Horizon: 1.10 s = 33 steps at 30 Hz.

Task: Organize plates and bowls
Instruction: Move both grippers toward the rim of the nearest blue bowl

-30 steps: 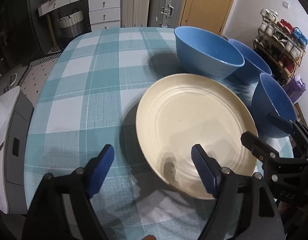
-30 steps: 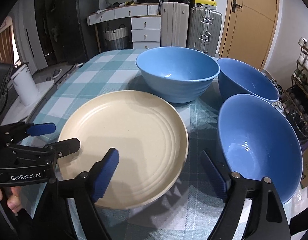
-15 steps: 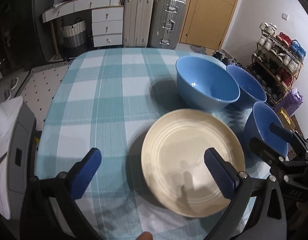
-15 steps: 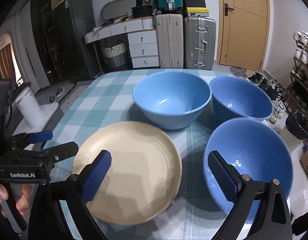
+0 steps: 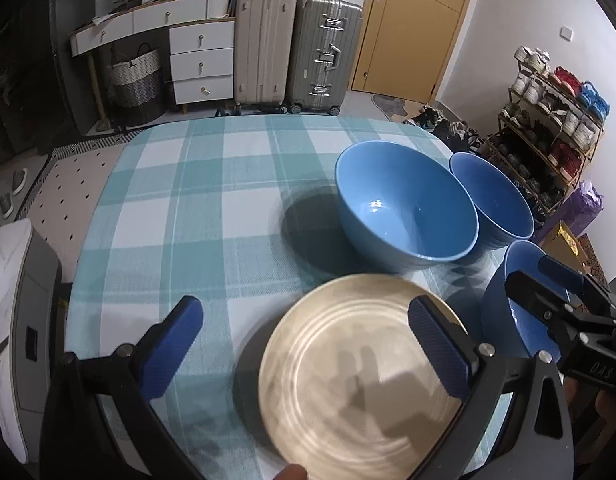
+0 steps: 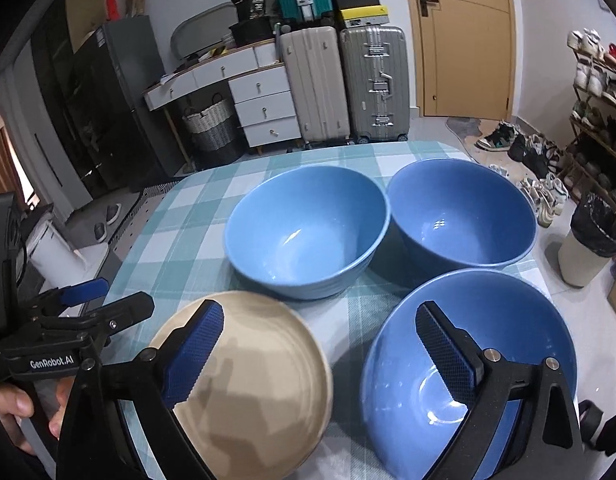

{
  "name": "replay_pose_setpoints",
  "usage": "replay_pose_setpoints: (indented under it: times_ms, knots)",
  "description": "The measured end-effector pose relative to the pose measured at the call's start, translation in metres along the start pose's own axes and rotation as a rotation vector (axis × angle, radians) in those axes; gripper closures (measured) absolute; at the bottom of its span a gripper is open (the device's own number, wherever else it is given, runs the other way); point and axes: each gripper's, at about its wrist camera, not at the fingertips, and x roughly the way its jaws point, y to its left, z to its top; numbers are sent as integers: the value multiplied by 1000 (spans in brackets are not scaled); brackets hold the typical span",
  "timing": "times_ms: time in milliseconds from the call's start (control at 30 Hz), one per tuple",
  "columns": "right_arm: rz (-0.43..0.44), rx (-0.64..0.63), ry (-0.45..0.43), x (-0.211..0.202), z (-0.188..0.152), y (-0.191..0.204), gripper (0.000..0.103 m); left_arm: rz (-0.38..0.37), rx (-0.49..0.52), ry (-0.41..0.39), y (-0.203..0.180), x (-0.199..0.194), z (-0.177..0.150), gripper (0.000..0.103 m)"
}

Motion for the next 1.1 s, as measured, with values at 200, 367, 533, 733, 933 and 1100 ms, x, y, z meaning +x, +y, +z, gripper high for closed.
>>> replay_pose_setpoints:
  times_ms: [200,367,533,733,933,1100]
  knots:
    - [-16,14,6,13,13,-11,4,-13,7,3,-5,15,14,0]
    - [-21,16,24,25,23,-13,11,-35,16,10,-7,27,22,1]
    - [-22,33,44,39,30,-15,15,-44,12,19,-5,37,30,5]
    - [-29,42,73,54,34,-18,19,-34,18,22,-5,47,40,8]
    - [-26,49,87,66,38,-19,22,-38,12,46,-4,63,48,15]
    - [-29,47,110,77,39,-18,27,-54,-8,73,-2,77,52,25]
